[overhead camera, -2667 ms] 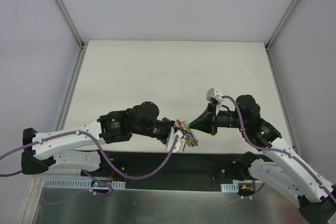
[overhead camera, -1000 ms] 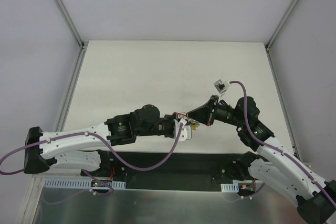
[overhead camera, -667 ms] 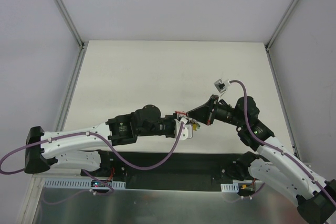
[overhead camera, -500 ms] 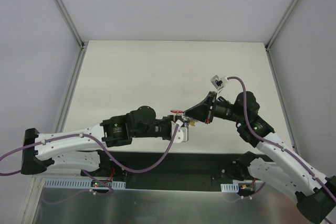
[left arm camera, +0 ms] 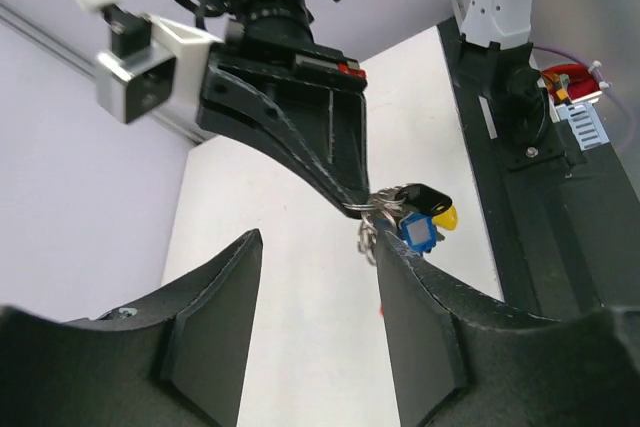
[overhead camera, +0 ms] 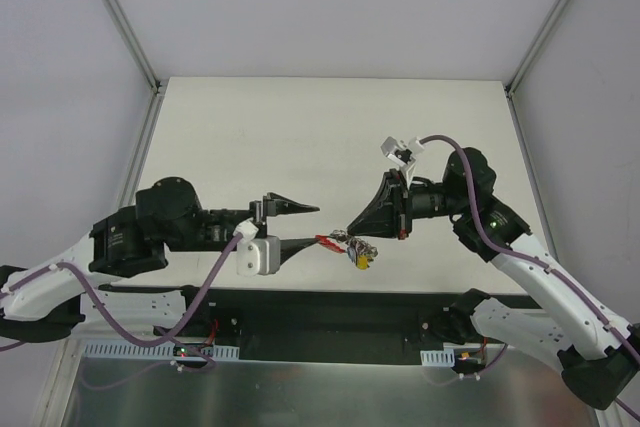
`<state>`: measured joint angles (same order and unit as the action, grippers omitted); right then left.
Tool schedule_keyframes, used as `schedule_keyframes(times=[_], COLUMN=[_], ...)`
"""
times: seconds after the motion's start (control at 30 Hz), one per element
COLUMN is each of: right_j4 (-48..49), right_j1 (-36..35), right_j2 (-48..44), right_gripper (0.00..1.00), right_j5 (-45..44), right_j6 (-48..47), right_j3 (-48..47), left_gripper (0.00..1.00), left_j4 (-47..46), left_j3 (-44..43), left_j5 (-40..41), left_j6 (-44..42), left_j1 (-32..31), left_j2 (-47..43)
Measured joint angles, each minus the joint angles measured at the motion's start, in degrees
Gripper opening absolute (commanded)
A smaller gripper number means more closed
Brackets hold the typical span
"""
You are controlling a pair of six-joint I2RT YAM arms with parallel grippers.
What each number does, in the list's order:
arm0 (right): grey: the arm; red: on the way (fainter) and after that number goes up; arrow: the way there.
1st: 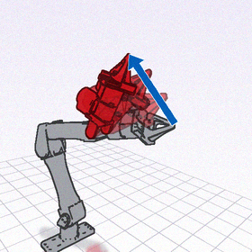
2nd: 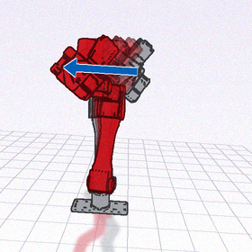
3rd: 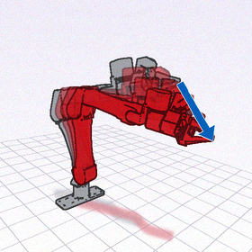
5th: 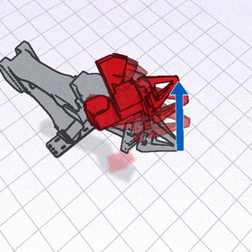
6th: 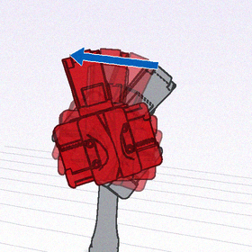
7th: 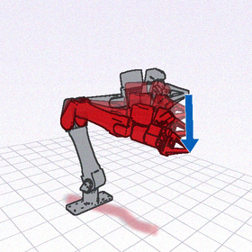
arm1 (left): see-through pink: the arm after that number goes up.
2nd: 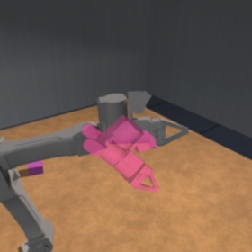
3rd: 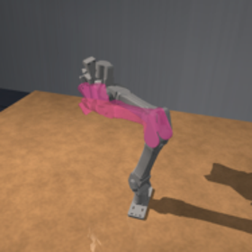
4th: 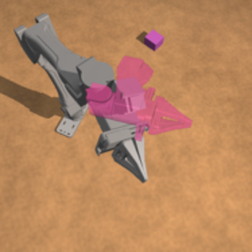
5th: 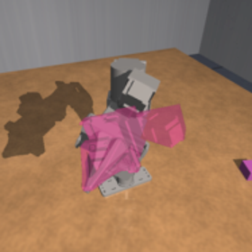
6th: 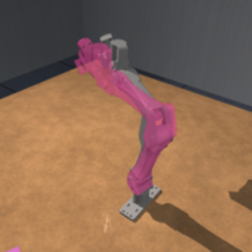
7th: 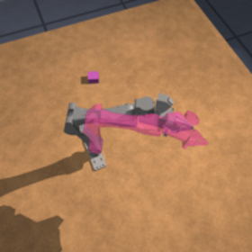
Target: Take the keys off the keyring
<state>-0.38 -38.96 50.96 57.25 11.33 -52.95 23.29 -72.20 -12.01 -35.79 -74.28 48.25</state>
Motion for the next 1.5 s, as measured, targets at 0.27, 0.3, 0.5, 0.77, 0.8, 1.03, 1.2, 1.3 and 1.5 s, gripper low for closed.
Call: schedule_keyframes(times=[0.27,0.3,0.5,0.77,0.8,1.03,1.2,1.3,1.5], right_j4=[-5.4,-5.6,-5.9,-5.9,-5.9,-5.9,-6.0,-6.4,-6.8], right_j1=[-0.1,-0.1,-0.4,-1.2,-1.2,-2.1,-2.4,-2.7,-2.9], right_j2=[1.3,1.5,2.0,2.0,2.1,2.5,3.8,4.2,4.5], right_gripper=[0.01,0.01,0.01,0.01,0.01,0.01,0.01,0.01,0.01], right_j5=[4.8,5.1,8.8,11.8,11.9,12.3,12.8,13.6,14.0], right_j6=[-2.0,-2.0,-1.3,-0.5,-0.4,0.0,0.5,0.7,0.7], right_j3=[-0.8,-1.0,-2.1,-2.1,-2.1,-2.1,-2.6,-2.8,-2.8], left_gripper=[0.43,0.42,0.33,0.26,0.26,0.30,0.28,0.27,0.27], left_j4=[4.1,4.4,6.6,6.9,6.9,6.9,6.6,6.4,6.1], left_j3=[-4.7,-4.9,-5.0,-5.0,-5.0,-5.0,-4.4,-3.6,-2.8], left_j5=[-0.9,-1.0,-4.0,-7.1,-7.3,-8.5,-10.9,-12.0,-12.2], left_j6=[-5.0,-5.7,-11.0,-15.9,-16.3,-18.4,-20.7,-22.1,-23.5], left_j1=[0.0,0.0,0.0,0.0,0.0,-0.8,-1.7,-1.9,-2.3], left_j2=[2.6,3.7,10.0,10.8,10.8,11.3,11.2,11.0,10.8])
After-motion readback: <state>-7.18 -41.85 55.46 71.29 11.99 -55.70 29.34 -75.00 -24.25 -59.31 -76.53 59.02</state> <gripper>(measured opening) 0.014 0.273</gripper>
